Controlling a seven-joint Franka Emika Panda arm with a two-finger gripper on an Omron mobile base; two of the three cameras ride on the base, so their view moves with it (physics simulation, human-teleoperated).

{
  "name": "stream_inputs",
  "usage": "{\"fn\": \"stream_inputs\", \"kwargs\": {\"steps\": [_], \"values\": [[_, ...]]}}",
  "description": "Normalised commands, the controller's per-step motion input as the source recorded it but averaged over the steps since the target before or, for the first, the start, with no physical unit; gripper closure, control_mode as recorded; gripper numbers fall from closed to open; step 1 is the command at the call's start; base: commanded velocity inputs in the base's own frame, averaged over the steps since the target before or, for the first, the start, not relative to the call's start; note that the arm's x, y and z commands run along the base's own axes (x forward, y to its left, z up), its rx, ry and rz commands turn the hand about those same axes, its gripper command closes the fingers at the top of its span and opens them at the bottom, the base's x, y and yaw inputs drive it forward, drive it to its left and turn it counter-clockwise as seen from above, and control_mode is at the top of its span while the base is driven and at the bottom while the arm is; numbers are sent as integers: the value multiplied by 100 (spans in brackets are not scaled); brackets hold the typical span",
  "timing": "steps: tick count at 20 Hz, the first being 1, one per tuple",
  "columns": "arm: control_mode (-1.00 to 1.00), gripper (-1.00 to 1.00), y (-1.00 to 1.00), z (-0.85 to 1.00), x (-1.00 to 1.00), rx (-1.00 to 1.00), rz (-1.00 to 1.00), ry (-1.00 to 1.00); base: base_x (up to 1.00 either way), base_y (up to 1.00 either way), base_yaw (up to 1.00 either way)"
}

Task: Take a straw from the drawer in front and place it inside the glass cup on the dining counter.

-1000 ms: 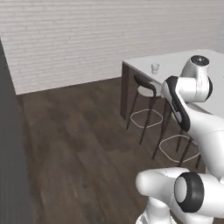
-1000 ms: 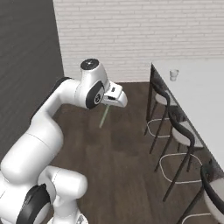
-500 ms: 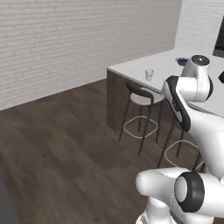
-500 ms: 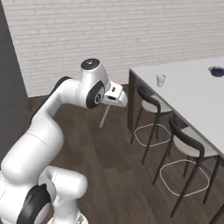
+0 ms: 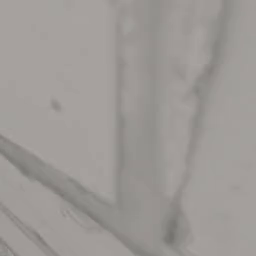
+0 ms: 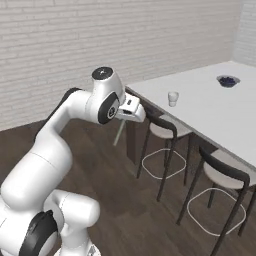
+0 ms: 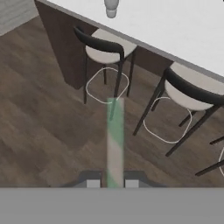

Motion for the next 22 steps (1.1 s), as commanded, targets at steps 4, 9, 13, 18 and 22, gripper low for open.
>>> {"fn": "stream_inputs", "kwargs": {"steps": [4, 9, 13, 18, 22], "values": [[100, 100, 0, 0, 0, 0, 0, 0, 79, 100, -46], [100, 100, 0, 0, 0, 0, 0, 0, 85, 95, -46], [100, 100, 0, 0, 0, 0, 0, 0, 87, 92, -45], [100, 100, 0, 0, 0, 0, 0, 0, 91, 84, -44], [100, 100, 0, 0, 0, 0, 0, 0, 99, 61, -40]]}}
